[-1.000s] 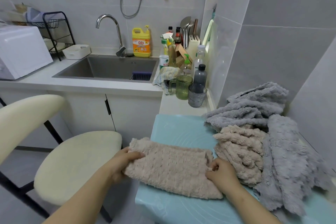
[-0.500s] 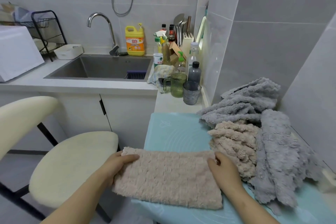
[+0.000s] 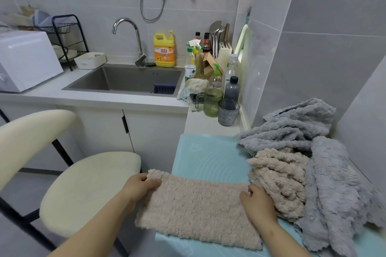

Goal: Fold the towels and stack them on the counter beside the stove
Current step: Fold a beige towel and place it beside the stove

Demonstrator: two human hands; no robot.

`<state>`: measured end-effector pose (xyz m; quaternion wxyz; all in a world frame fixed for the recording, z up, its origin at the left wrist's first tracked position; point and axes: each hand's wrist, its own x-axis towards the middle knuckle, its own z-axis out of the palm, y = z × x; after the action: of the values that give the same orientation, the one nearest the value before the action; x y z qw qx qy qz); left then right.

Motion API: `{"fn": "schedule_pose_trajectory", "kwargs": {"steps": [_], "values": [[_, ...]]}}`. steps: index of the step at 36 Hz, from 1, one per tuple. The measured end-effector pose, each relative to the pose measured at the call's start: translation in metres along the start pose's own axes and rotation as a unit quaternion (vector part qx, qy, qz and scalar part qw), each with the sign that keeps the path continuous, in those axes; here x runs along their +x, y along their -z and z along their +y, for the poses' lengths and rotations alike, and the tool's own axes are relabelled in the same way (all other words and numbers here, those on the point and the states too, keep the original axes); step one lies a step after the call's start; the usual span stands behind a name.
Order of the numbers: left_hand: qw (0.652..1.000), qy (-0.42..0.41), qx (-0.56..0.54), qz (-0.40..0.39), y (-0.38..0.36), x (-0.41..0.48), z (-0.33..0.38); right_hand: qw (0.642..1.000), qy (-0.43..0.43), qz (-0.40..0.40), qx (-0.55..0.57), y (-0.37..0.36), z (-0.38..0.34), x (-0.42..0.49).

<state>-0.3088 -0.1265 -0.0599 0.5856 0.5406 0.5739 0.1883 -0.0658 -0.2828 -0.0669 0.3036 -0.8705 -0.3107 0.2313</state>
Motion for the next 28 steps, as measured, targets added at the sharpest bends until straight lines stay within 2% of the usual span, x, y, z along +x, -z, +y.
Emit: {"fn": "schedule_pose_trajectory", "kwargs": {"steps": [6, 9, 16, 19, 24, 28], "values": [[0.997, -0.018, -0.059, 0.05, -0.002, 0.001, -0.006, 1.0, -0.001, 0.01, 0.001, -0.001, 0.001, 0.001], [0.996, -0.032, -0.055, 0.068, -0.006, 0.006, -0.008, 1.0, 0.009, 0.012, -0.025, -0.001, 0.001, -0.001], [0.994, 0.048, -0.095, 0.016, -0.009, 0.011, -0.006, 0.996, -0.016, 0.005, -0.083, -0.004, -0.006, -0.003], [0.998, 0.042, -0.046, 0.009, -0.007, 0.011, -0.007, 0.995, -0.029, -0.014, -0.091, -0.002, -0.004, -0.001], [1.0, 0.026, -0.009, 0.015, -0.004, 0.016, -0.009, 0.998, -0.005, -0.04, -0.047, 0.002, 0.0, -0.001], [0.999, 0.031, -0.022, 0.025, -0.005, 0.02, -0.01, 1.0, 0.02, -0.004, 0.016, -0.001, 0.001, -0.002]]}}
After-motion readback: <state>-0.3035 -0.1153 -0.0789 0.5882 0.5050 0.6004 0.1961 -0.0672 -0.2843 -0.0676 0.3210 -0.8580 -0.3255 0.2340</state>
